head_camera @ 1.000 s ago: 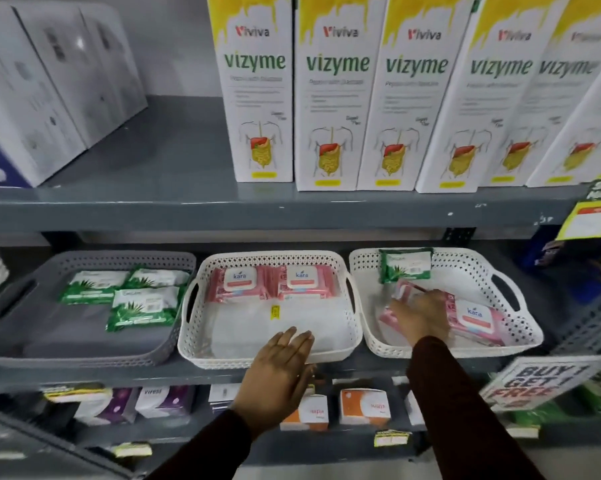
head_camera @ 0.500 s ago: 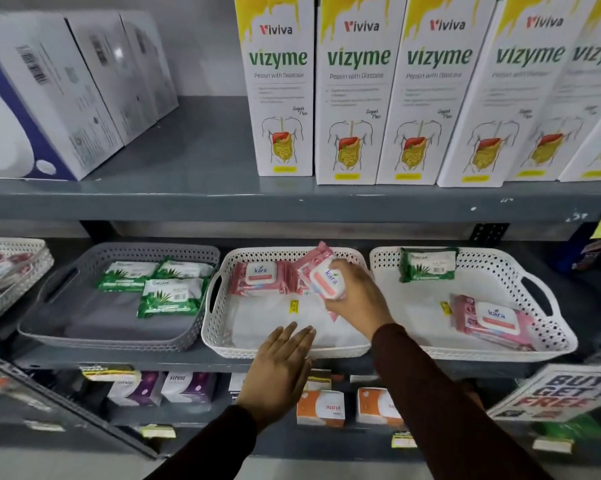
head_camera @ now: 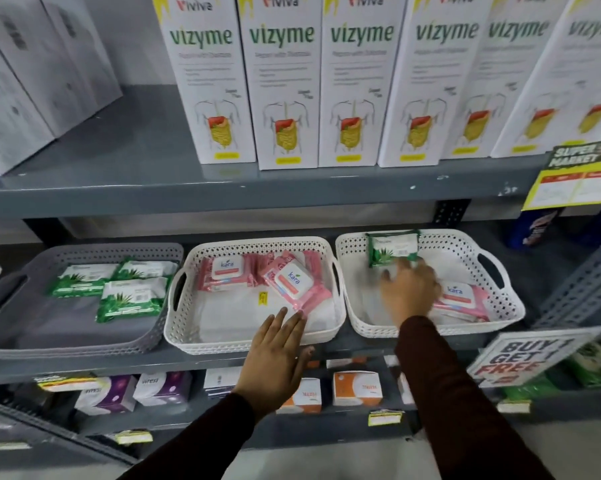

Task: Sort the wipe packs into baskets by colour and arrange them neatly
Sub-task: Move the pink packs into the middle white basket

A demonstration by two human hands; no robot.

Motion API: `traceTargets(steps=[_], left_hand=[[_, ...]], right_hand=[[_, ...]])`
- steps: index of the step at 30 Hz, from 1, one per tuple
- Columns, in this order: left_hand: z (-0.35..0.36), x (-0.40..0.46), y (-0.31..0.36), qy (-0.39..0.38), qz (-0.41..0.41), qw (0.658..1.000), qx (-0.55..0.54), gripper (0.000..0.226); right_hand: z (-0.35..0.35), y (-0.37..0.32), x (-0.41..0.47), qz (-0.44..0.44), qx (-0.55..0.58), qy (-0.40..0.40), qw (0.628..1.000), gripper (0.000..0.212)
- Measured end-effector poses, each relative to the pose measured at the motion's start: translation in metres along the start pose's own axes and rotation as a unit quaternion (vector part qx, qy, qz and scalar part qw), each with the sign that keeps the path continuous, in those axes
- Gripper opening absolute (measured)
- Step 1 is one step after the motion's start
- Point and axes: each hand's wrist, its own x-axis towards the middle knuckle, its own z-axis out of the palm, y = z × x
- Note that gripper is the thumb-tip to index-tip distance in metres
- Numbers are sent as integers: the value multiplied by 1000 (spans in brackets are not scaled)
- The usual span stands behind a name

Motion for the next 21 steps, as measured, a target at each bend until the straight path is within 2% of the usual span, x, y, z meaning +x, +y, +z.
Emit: traceTargets(steps=[2, 4, 8, 9, 11, 14, 18, 21], left_hand=[[3, 6, 11, -7, 1, 1000, 6, 64], [5, 10, 17, -10, 3, 1000, 11, 64], [5, 11, 18, -4, 8, 1000, 10, 64], [4, 10, 17, -2, 12, 1000, 7, 63], [2, 6, 12, 1, 17, 1000, -2, 60], [-3, -4, -4, 7, 7, 1000, 0, 55], [-13, -25, -36, 16, -18, 1000, 13, 52], [-21, -38, -57, 24, -50, 998, 25, 52]], right_hand=[[-15, 36, 18, 136, -59, -97, 984, 59], [-24, 60, 28, 184, -86, -191, 960, 82], [-22, 69, 34, 104, -120, -266, 951, 106], [-21, 64, 32, 79, -108, -283, 950, 107], [-19, 51, 26, 38, -97, -302, 948, 96], [-20, 38, 14, 17, -96, -246, 964, 82], [-30, 23, 2, 70, 135, -169, 974, 65], [-38, -18, -9, 35, 234, -101, 966, 69]])
